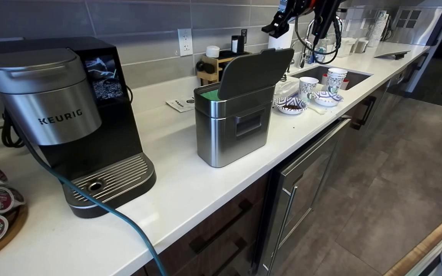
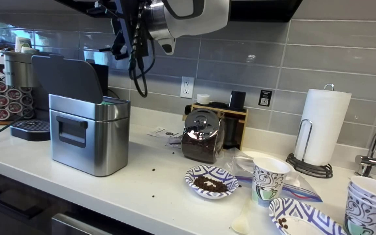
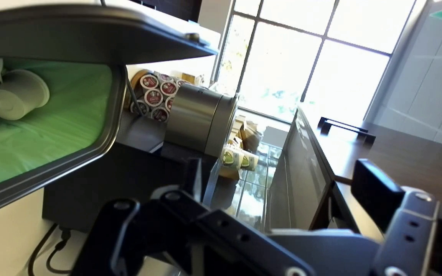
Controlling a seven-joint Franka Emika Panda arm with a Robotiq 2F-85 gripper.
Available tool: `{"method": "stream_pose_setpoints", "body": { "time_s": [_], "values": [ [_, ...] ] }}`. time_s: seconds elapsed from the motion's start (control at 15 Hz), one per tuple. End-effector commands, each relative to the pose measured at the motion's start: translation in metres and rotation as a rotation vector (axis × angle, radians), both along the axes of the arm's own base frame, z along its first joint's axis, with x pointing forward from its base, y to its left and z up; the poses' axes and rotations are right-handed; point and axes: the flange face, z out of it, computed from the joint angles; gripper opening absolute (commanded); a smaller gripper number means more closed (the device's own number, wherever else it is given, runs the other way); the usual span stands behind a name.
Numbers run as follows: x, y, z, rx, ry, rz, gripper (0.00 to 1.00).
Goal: Put the coffee pod in the bin, and then close the bin
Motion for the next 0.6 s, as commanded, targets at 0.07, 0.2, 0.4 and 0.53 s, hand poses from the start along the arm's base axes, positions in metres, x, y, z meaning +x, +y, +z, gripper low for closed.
{"method": "stream_pose_setpoints", "body": {
  "time_s": [0.07, 0.2, 0.4, 0.53],
  "values": [
    [-0.033, -0.007, 0.033, -0.158, -0.088, 0.065, 1.00],
    [-0.048, -0.010, 0.048, -0.218, -0.156, 0.080, 1.00],
    [-0.071, -0.008, 0.071, -0.257, -0.276, 0.111, 1.00],
    [-0.086, -0.008, 0.081, -0.291, -0.352, 0.156, 1.00]
  ]
}}
